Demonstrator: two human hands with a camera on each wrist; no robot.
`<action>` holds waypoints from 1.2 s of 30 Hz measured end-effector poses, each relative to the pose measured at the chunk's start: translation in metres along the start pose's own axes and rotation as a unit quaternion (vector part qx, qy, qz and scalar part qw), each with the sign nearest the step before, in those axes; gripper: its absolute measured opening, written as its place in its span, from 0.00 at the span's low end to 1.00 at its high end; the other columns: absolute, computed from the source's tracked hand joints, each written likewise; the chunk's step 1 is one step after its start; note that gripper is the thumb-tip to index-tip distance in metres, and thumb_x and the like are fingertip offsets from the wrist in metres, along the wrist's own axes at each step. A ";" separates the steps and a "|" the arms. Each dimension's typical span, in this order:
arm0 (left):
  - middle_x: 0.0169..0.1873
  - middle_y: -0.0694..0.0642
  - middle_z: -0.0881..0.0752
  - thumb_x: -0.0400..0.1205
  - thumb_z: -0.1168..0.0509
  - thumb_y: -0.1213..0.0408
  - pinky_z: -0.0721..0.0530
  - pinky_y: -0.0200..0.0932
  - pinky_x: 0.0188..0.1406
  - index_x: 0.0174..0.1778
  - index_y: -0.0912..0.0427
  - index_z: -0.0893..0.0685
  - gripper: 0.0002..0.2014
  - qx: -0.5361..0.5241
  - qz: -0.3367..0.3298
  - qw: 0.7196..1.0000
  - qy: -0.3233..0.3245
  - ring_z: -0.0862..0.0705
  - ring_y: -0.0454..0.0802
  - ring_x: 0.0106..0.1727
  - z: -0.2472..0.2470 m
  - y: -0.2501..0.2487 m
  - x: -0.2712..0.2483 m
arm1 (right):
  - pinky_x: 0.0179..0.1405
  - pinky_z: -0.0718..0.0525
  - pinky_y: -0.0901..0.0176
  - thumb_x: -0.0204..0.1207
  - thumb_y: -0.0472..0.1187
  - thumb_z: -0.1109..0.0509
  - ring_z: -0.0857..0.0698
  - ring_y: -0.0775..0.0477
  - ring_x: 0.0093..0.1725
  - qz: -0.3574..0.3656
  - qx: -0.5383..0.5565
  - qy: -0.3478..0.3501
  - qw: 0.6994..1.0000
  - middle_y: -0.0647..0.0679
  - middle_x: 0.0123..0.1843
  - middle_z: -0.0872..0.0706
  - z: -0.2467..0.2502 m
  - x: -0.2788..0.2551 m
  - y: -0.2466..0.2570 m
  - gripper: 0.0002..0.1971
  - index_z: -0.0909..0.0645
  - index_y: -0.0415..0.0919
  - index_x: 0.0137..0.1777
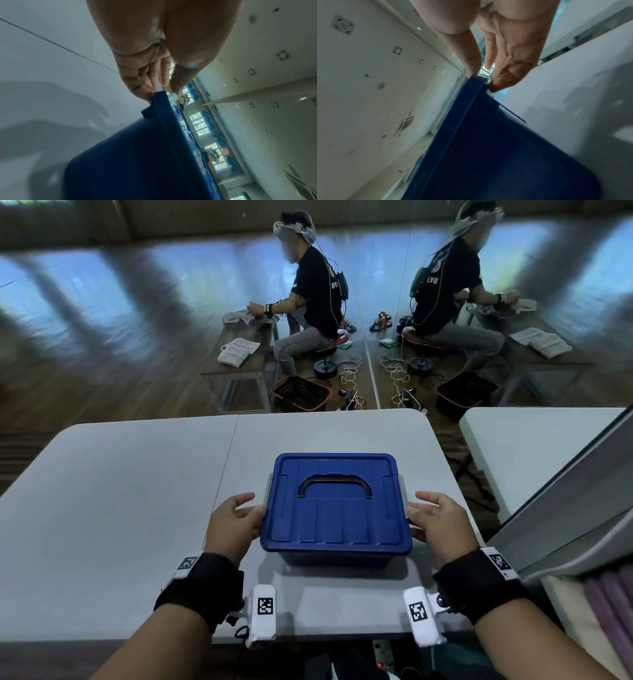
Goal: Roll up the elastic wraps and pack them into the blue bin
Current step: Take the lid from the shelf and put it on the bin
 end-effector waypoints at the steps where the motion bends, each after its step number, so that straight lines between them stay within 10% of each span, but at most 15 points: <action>1: 0.45 0.64 0.09 0.83 0.30 0.70 0.10 0.52 0.44 0.66 0.60 0.20 0.15 -0.014 0.022 1.000 0.013 0.11 0.56 0.41 -0.001 0.002 0.001 | 0.50 0.09 0.43 0.79 0.28 0.29 0.09 0.36 0.52 -0.018 0.007 0.015 1.000 0.37 0.55 0.10 -0.001 0.002 -0.002 0.18 0.22 0.38 0.67; 9: 0.45 0.69 0.10 0.79 0.27 0.74 0.11 0.53 0.44 0.65 0.63 0.21 0.19 -0.022 0.096 0.993 0.072 0.10 0.60 0.43 -0.009 0.012 0.009 | 0.50 0.08 0.40 0.78 0.28 0.28 0.08 0.37 0.47 -0.013 -0.049 0.047 0.998 0.35 0.49 0.09 -0.013 0.009 0.004 0.15 0.19 0.37 0.64; 20: 0.45 0.57 0.10 0.78 0.24 0.63 0.13 0.45 0.39 0.62 0.48 0.20 0.18 0.115 -0.050 0.992 -0.009 0.10 0.54 0.47 0.008 -0.002 0.005 | 0.42 0.13 0.56 0.75 0.35 0.23 0.12 0.50 0.44 0.066 -0.182 0.050 0.980 0.47 0.45 0.13 -0.043 0.002 0.018 0.17 0.23 0.43 0.60; 25: 0.49 0.50 0.11 0.82 0.30 0.54 0.10 0.56 0.51 0.60 0.44 0.19 0.12 0.171 -0.080 0.981 -0.049 0.11 0.52 0.50 0.023 -0.003 0.006 | 0.40 0.16 0.63 0.77 0.37 0.24 0.13 0.53 0.48 0.090 -0.165 0.037 0.981 0.50 0.49 0.13 -0.065 -0.001 0.020 0.15 0.24 0.45 0.60; 32: 0.76 0.43 0.27 0.66 0.16 0.45 0.25 0.52 0.76 0.83 0.46 0.34 0.51 0.171 -0.065 0.983 0.031 0.27 0.45 0.75 0.039 0.005 0.008 | 0.60 0.13 0.55 0.67 0.45 0.15 0.16 0.54 0.62 0.102 -0.150 0.163 0.970 0.56 0.65 0.18 -0.113 -0.013 0.012 0.39 0.30 0.52 0.75; 36: 0.77 0.46 0.25 0.57 0.16 0.37 0.21 0.55 0.75 0.83 0.44 0.36 0.59 0.178 -0.062 0.982 0.027 0.23 0.49 0.75 0.056 0.004 0.020 | 0.66 0.15 0.47 0.59 0.51 0.13 0.19 0.48 0.68 0.104 -0.181 0.178 0.962 0.53 0.72 0.21 -0.138 -0.016 0.013 0.51 0.35 0.52 0.81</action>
Point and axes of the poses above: each hand's wrist, its own x-axis towards the middle knuckle, its own z-axis out of the back of the hand, y = z × x, the point moved 7 cm from there along x, towards the middle knuckle
